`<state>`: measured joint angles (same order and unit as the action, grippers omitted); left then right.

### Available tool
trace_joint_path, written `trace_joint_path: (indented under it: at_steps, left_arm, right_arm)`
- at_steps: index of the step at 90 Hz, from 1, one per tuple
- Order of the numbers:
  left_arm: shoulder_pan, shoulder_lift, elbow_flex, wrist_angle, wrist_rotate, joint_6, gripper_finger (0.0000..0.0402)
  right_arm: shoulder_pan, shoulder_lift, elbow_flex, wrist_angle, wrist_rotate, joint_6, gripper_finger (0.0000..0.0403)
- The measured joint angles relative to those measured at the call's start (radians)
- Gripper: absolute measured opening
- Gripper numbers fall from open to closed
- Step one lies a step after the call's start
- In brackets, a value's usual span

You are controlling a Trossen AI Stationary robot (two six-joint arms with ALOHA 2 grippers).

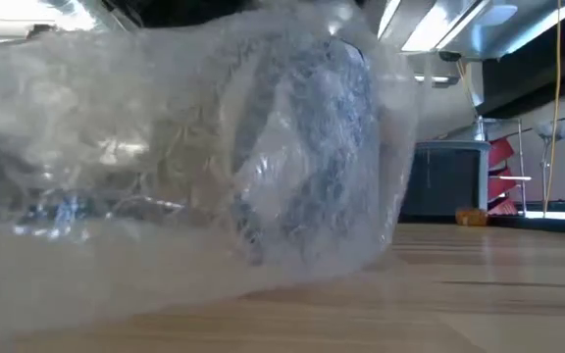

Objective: Wrap mug
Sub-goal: Wrap the white mug with transparent bubble wrap

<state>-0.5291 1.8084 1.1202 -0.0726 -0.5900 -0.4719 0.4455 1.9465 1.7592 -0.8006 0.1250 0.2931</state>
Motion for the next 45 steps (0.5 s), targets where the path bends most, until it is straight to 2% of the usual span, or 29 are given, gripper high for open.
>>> trace_joint_path:
  at_steps: [15,32,45]
  left_arm:
    - [-0.001,0.0,0.0,0.003,0.0,0.006,0.017]
    - [-0.005,-0.011,-0.001,-0.008,0.025,0.012,0.017]
    - [-0.013,-0.043,-0.003,-0.023,0.032,0.034,0.017]
  right_arm:
    - [0.007,0.017,-0.064,0.091,0.065,-0.009,0.0001]
    - [0.007,0.032,-0.17,0.127,0.069,0.049,0.0001]
    - [0.007,0.034,-0.185,0.136,0.065,0.107,0.0001]
